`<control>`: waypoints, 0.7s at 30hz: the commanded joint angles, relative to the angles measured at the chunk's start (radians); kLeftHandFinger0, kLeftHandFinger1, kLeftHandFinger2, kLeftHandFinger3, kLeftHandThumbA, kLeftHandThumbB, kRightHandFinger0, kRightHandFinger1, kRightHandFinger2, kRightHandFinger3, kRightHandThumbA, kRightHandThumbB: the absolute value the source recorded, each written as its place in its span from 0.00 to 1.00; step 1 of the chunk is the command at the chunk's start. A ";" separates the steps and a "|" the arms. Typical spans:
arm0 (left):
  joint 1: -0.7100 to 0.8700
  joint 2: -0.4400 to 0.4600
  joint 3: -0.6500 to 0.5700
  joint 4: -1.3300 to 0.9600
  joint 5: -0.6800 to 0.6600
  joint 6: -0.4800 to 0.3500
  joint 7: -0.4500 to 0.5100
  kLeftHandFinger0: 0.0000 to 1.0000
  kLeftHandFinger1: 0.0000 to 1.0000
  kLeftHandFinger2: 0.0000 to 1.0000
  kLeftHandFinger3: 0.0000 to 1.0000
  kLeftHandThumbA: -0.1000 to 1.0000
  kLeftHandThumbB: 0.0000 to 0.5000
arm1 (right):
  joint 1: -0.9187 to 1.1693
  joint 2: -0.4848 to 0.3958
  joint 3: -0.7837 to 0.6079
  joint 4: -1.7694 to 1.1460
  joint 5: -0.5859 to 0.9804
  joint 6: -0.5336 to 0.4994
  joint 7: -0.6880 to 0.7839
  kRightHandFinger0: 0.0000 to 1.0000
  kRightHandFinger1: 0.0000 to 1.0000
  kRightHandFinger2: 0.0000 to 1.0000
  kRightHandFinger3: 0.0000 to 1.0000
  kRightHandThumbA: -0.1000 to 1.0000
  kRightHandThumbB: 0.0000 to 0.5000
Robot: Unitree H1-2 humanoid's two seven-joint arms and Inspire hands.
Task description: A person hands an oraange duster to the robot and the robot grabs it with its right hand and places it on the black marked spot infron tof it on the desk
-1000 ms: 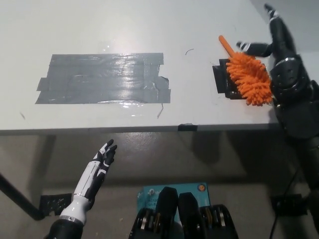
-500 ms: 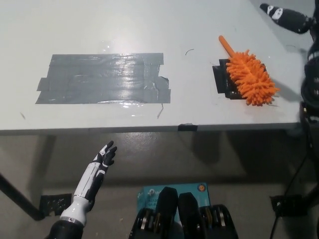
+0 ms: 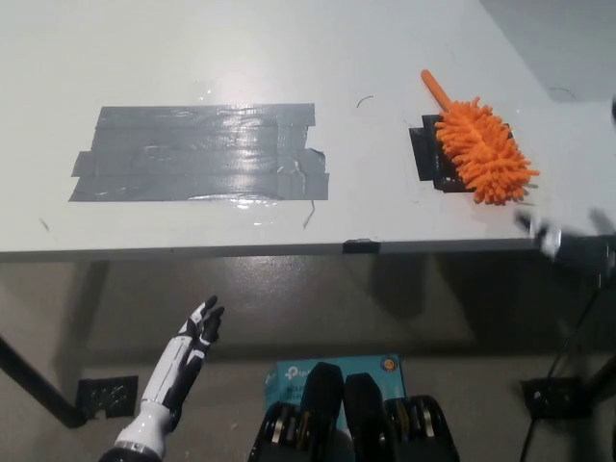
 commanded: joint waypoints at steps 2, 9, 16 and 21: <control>0.065 -0.006 -0.013 0.002 -0.005 -0.049 -0.013 1.00 1.00 1.00 1.00 0.92 0.35 | 0.227 0.035 0.066 0.016 0.145 -0.420 0.022 1.00 1.00 1.00 1.00 1.00 0.61; 0.098 -0.019 -0.023 -0.004 0.011 -0.042 -0.001 1.00 1.00 1.00 1.00 0.93 0.34 | 0.241 0.056 0.087 0.355 0.157 -0.417 0.069 1.00 1.00 1.00 1.00 1.00 0.70; 0.094 -0.025 -0.025 -0.013 0.009 -0.035 0.000 1.00 1.00 1.00 1.00 0.91 0.34 | 0.219 0.030 0.117 0.428 0.145 -0.429 0.124 1.00 1.00 1.00 1.00 1.00 0.75; 0.081 -0.021 -0.024 -0.016 0.011 -0.030 0.001 1.00 1.00 1.00 1.00 0.92 0.35 | 0.216 0.013 0.168 0.406 0.056 -0.312 0.151 1.00 1.00 1.00 1.00 1.00 0.71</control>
